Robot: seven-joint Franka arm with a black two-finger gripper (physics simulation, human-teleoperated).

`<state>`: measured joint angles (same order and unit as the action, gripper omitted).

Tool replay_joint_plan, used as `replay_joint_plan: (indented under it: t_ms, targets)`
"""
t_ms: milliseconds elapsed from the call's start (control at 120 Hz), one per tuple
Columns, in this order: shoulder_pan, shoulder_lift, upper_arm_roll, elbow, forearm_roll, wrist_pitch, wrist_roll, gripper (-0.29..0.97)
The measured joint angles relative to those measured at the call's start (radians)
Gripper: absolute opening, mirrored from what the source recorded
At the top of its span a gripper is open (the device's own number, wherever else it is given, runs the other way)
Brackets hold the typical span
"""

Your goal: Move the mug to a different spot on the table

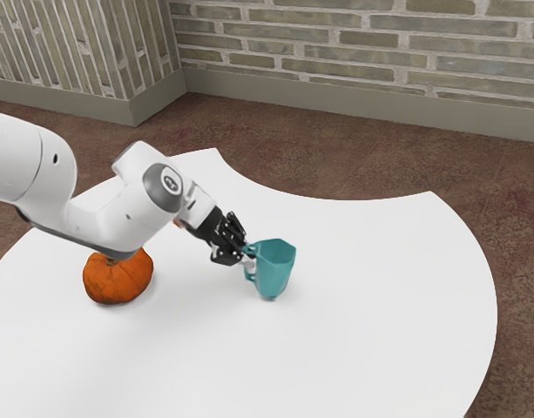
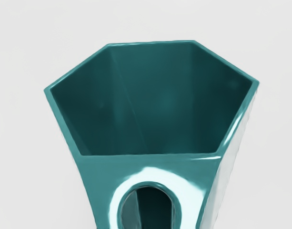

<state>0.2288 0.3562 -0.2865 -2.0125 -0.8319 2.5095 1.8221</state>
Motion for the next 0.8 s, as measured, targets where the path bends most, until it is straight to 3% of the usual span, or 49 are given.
replay_joint_plan:
  t_ms: [233,408,625,708,800]
  targets:
    - [0.008,-0.190,0.002,-0.148,-0.184,0.082,0.017,0.04]
    - [0.012,-0.309,0.004,-0.284,-0.475,0.207,0.026,0.03]
    - [-0.032,-0.353,0.001,-0.335,-0.837,0.436,0.033,0.03]
    - [-0.054,-0.341,0.002,-0.337,-0.911,0.534,0.034,0.03]
    - [-0.079,-0.297,0.004,-0.335,-0.948,0.611,0.036,0.03]
